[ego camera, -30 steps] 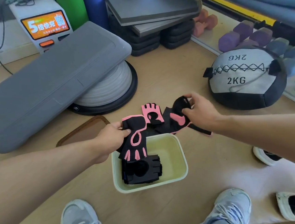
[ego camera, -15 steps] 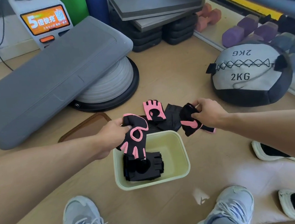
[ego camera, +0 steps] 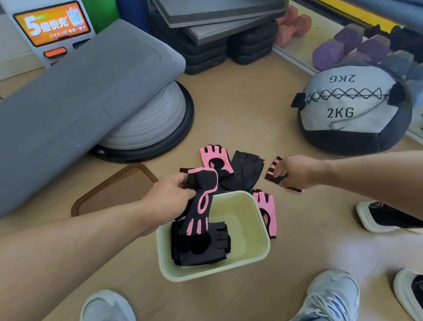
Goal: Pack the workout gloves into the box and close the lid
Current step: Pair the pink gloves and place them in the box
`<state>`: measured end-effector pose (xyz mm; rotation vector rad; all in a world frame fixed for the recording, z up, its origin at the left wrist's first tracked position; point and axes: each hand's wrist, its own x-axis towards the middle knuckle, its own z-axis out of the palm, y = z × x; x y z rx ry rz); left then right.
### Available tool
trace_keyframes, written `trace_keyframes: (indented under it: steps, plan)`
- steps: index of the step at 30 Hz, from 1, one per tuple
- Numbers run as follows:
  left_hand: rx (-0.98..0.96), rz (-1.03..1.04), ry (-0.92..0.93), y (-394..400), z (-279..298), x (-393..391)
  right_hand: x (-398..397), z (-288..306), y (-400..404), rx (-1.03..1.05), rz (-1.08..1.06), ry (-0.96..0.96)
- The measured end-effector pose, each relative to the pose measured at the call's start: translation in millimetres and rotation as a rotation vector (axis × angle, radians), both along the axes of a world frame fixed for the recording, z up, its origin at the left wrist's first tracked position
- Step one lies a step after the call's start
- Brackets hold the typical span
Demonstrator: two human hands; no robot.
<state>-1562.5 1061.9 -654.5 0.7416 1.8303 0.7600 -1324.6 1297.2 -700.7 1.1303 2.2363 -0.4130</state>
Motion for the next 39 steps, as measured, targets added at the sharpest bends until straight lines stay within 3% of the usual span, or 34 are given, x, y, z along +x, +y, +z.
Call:
trace_keyframes:
  steps: [6,10,12,15,19,22,25,28,34,39]
  plan:
    - [0.057,0.078,-0.011,8,-7,13,-1,-38,19,0.023,-0.063,0.029]
    - [0.009,0.070,0.031,6,-16,11,11,-89,18,0.033,-0.461,0.226]
    - [-0.020,0.054,0.030,3,-19,8,24,-115,11,0.021,-0.620,0.202]
    - [-0.070,0.073,-0.002,1,-16,1,44,-144,-4,0.068,-0.624,0.159]
    - [-0.128,0.109,-0.012,4,-13,-6,57,-154,-15,0.295,-0.585,0.003]
    - [-0.128,0.190,0.008,2,-4,-1,63,-155,-15,0.320,-0.538,-0.035]
    - [-0.074,0.283,-0.050,-4,7,5,64,-133,-1,0.281,-0.428,-0.069]
    - [-0.097,0.376,-0.130,-6,12,5,62,-95,24,0.259,-0.367,0.067]
    - [-0.072,0.229,-0.199,-3,23,1,9,38,40,0.313,-0.161,0.310]
    - [-0.029,0.345,-0.218,1,35,9,-23,121,-31,-0.027,0.165,0.332]
